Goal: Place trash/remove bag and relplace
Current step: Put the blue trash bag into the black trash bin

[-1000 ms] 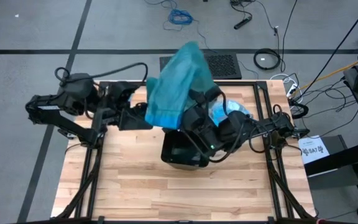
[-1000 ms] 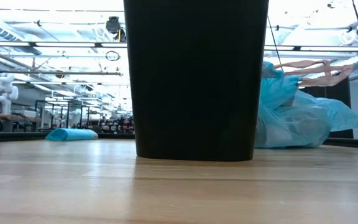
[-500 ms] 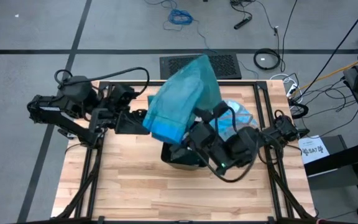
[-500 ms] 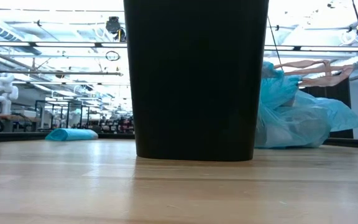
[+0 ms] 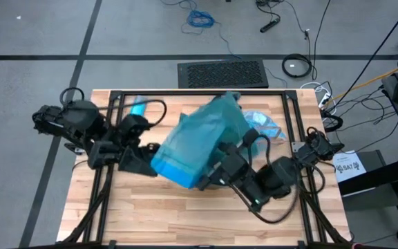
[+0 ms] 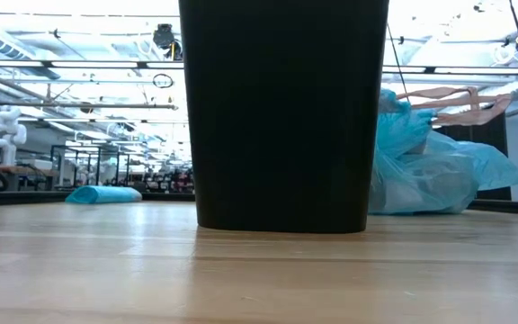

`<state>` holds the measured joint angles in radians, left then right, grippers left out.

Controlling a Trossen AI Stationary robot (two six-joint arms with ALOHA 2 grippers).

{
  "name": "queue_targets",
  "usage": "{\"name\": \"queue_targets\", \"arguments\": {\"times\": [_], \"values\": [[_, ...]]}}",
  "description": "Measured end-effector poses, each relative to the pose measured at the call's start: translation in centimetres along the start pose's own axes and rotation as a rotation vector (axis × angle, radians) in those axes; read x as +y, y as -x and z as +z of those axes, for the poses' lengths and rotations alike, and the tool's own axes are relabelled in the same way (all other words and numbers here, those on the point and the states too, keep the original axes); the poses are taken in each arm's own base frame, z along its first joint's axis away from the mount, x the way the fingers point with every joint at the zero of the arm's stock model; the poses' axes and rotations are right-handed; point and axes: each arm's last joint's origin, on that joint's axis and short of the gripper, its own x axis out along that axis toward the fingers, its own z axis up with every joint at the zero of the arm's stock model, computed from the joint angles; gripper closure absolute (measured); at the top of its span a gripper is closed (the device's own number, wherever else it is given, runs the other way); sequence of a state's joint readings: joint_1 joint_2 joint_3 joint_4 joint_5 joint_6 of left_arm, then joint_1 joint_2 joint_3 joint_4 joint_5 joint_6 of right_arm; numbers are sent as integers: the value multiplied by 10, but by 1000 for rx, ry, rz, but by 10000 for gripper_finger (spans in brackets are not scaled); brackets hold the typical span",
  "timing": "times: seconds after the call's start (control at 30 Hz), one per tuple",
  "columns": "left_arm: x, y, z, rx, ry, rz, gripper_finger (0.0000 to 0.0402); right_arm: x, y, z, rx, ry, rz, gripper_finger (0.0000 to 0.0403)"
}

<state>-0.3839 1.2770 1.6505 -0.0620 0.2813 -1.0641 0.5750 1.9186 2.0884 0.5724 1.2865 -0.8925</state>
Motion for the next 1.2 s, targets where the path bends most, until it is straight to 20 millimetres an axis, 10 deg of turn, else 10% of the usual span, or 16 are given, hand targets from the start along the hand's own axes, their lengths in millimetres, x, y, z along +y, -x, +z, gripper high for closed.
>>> {"name": "queue_targets", "arguments": {"times": [0.57, 1.2], "values": [[-10, -3, -18, 33, -6, -12, 402, 58, -12, -54, 56, -233, -23, 403], [41, 6, -23, 151, -140, 378, 402, 85, 24, -97, 193, -307, -173, 403]]}}
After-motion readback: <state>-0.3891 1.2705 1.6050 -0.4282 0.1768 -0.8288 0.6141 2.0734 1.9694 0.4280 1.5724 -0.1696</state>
